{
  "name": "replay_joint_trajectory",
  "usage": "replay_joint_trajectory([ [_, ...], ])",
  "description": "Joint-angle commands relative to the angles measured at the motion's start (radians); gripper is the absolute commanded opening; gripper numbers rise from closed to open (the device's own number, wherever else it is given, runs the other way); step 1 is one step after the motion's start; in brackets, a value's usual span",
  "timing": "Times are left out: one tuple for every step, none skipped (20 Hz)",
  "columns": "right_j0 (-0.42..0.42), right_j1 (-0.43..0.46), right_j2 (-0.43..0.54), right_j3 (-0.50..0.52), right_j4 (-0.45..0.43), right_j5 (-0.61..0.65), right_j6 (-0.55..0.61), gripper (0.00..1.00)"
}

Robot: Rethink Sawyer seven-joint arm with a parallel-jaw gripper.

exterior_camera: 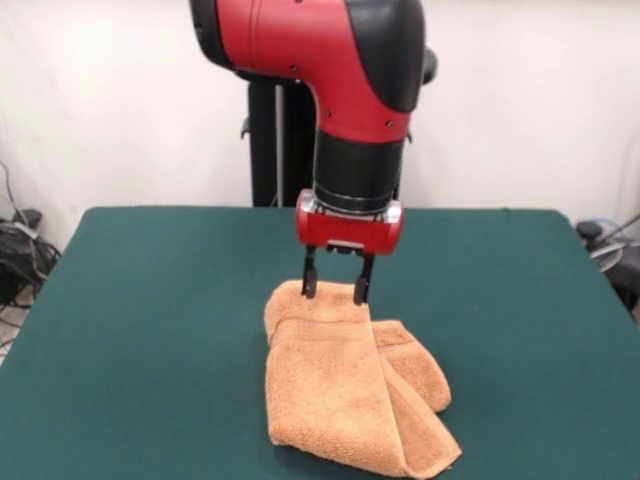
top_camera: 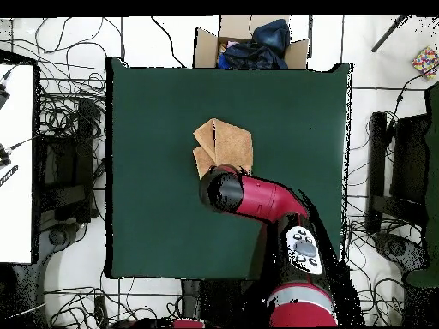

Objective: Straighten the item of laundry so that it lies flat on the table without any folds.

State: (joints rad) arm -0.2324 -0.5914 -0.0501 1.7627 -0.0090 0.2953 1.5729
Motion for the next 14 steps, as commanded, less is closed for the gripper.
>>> replay_joint_trajectory([
  [-0.028, 0.034, 0.083, 0.005, -0.047, -0.038, 0.087, 1.00],
  [-0.029, 0.038, 0.084, -0.001, -0.049, -0.035, 0.083, 1.00],
  [-0.032, 0.043, 0.088, -0.005, -0.050, -0.030, 0.078, 1.00],
  [-0.036, 0.048, 0.093, -0.003, -0.053, -0.037, 0.077, 1.00],
  [-0.040, 0.052, 0.098, -0.001, -0.056, -0.044, 0.075, 1.00],
  [-0.043, 0.055, 0.102, 0.006, -0.057, -0.050, 0.078, 1.00],
  [-0.045, 0.067, 0.104, 0.003, -0.061, -0.061, 0.079, 1.00],
  [-0.045, 0.065, 0.105, 0.009, -0.064, -0.063, 0.082, 1.00],
  [-0.046, 0.064, 0.106, 0.014, -0.066, -0.066, 0.084, 1.00],
  [-0.048, 0.061, 0.108, 0.023, -0.069, -0.070, 0.086, 1.00],
  [-0.047, 0.060, 0.109, 0.030, -0.072, -0.074, 0.090, 1.00],
  [-0.046, 0.056, 0.110, 0.045, -0.075, -0.082, 0.097, 1.00],
  [-0.044, 0.054, 0.111, 0.055, -0.079, -0.092, 0.103, 1.00],
  [-0.042, 0.052, 0.113, 0.066, -0.084, -0.103, 0.108, 1.00],
])
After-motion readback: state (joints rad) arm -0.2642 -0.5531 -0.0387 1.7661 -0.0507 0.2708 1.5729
